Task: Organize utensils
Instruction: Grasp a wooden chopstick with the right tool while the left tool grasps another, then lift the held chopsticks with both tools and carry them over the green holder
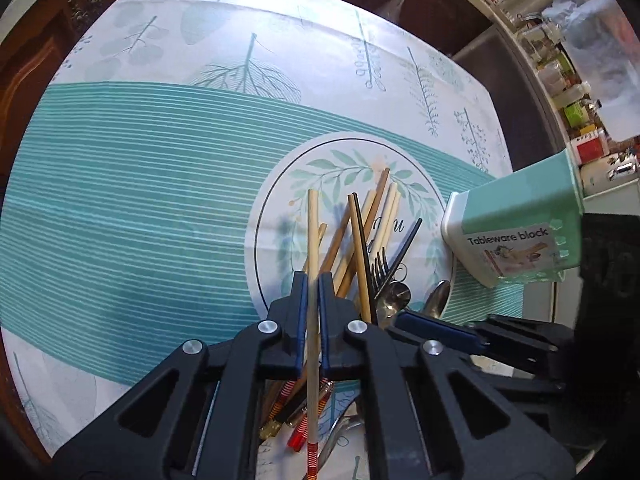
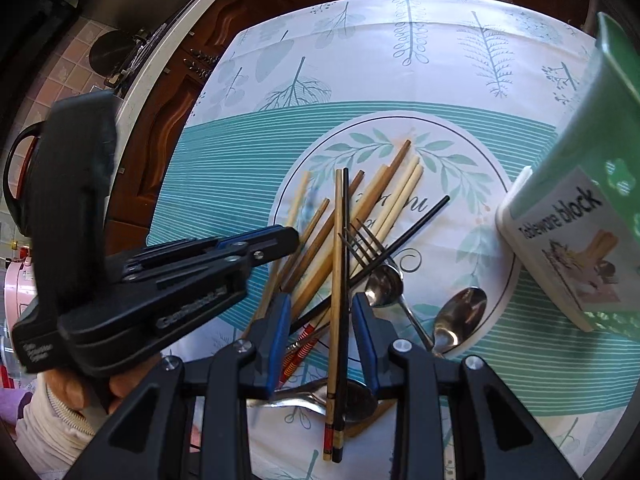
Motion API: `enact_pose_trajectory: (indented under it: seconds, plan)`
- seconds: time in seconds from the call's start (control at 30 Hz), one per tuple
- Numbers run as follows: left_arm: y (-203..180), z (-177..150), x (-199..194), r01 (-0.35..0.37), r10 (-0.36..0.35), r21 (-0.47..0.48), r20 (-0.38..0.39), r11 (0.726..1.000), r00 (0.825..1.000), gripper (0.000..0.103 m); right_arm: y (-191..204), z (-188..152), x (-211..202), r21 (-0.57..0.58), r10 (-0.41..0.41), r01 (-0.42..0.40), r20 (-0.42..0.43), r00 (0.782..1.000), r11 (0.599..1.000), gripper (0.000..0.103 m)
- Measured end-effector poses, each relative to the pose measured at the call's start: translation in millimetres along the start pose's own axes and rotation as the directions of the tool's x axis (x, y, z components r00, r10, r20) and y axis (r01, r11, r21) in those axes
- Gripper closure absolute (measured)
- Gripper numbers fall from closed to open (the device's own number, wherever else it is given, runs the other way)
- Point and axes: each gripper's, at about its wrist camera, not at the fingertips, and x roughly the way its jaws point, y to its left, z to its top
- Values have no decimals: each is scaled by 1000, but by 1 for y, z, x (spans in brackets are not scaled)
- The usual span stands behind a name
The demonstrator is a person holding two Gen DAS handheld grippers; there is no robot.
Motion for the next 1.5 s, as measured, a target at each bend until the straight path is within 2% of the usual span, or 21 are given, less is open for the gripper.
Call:
enact_pose_trajectory:
  seconds: [0.03, 0.1, 0.37, 0.93, 1.03, 1.07, 1.33, 1.43, 1.5]
  plan:
    - [3, -1, -4, 5, -5, -14, 7, 1000, 1000, 100, 0, 1, 2, 4, 5, -5, -3, 1000, 1000, 73]
    - [9, -3, -10, 6, -6, -32, 21, 999, 1000, 100, 0, 3, 8, 11, 21, -21, -14, 1000, 1000, 84]
    - [27, -15, -21, -4, 7, -73, 39, 997, 999, 100, 4, 9, 28, 29, 4, -3, -37, 999, 1000, 84]
    - [34, -23, -38, -6, 10, -63, 66, 998, 998, 100, 26, 24, 57, -56, -179, 175, -65, 982, 983, 84]
    - [31, -26, -44, -12, 15, -47, 77, 999, 997, 100, 29, 24, 60, -76, -200, 195, -65, 978, 978, 89]
    - [28, -27, -48, -15, 19, -39, 85, 999, 996, 100, 30, 22, 59, -79, -199, 194, -63, 978, 978, 97]
    - [-13, -38, -87, -20, 10, 68, 155, 998, 988, 100, 25, 0, 18, -75, -131, 132, 27, 991, 988, 97]
    - [-46, -42, -113, -31, -2, 147, 221, 989, 975, 100, 22, -15, -13, -64, -73, 79, 90, 993, 995, 97]
    - [-72, -42, -134, -43, -16, 204, 282, 978, 959, 100, 23, -25, -41, -64, -52, 63, 157, 986, 996, 97]
